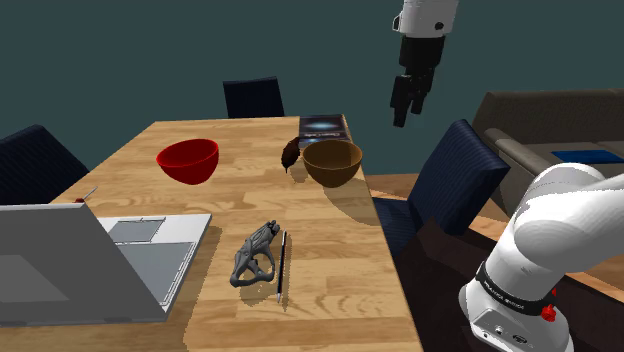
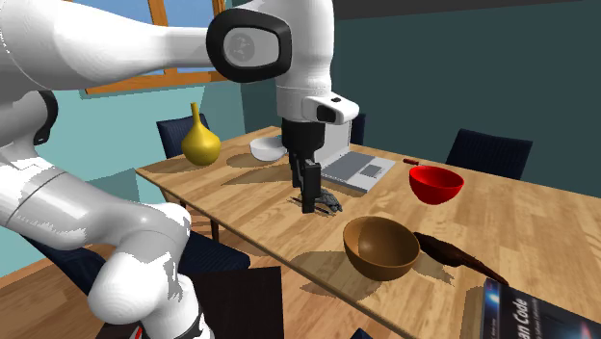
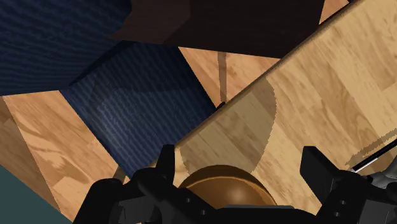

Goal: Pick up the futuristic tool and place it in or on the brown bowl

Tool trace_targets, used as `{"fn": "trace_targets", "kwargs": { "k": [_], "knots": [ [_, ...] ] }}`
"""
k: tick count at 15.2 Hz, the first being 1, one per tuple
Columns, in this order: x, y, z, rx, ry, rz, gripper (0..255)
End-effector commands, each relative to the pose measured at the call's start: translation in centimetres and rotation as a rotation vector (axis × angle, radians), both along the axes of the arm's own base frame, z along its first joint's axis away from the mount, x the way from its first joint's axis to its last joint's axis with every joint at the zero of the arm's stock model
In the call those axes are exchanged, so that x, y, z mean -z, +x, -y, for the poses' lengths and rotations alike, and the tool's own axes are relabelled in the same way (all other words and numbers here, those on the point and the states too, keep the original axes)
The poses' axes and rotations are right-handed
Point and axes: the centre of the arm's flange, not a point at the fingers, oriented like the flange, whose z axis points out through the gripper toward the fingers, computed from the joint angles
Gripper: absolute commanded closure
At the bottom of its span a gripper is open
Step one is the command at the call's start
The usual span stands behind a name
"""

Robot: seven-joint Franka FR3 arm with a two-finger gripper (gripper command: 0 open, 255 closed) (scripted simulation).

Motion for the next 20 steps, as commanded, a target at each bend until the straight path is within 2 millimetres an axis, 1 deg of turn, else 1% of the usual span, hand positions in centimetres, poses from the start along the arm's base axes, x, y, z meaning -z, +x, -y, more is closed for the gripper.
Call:
{"fn": "trace_targets", "kwargs": {
  "k": [1,6,10,15,20],
  "knots": [
    [0.0,0.0,0.0,0.0,0.0,0.0,0],
    [3.4,-0.2,-5.3,0.121,0.025,0.01,0],
    [6.1,0.1,-9.5,0.217,0.044,0.017,0],
    [9.2,1.1,-14.9,0.338,0.069,0.027,0],
    [12.3,2.7,-20.1,0.459,0.093,0.037,0]
  ]
}}
